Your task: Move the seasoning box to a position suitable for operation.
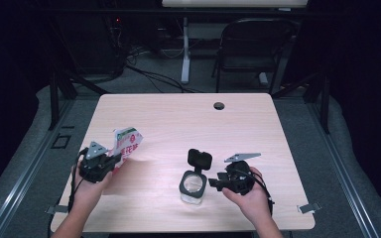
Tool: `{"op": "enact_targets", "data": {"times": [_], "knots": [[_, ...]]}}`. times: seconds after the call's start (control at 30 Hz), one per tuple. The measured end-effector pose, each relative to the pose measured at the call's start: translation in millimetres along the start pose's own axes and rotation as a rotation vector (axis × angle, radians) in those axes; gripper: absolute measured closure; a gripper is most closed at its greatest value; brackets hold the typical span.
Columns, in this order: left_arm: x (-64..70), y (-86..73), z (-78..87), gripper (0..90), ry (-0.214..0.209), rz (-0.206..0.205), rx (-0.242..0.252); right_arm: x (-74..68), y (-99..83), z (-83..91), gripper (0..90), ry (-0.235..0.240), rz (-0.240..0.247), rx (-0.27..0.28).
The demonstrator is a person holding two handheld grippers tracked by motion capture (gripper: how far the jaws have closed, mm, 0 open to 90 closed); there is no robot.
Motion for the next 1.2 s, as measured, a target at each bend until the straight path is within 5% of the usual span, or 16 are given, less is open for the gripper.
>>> {"op": "enact_targets", "data": {"times": [0.2,0.43,1.0,1.2], "knots": [[-12.9,16.9,15.1,90.0,0.04,-0.013,0.024,0.2,-0.3,-0.3,54.3,-0.001,-0.005,0.007],[-13.8,25.3,21.4,90.0,0.037,-0.027,0.034,3.7,-0.5,3.1,54.2,-0.007,-0.007,0.008],[21.1,47.7,27.5,90.0,-0.058,-0.064,0.093,5.8,-1.0,5.0,54.2,-0.008,-0.023,0.023],[33.4,47.9,20.1,90.0,-0.09,-0.078,0.079,5.6,-0.9,5.3,54.2,-0.006,-0.021,0.023]]}}
Point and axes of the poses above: each handheld gripper's, and its own axes: z roughly backward along the jaws, y roughly out of its top, x roughly to its right, the point moved 6 cm from there along -z, roughly forward along the jaws, and after that the axes turned 6 degrees about x, right-handed, at the moved point
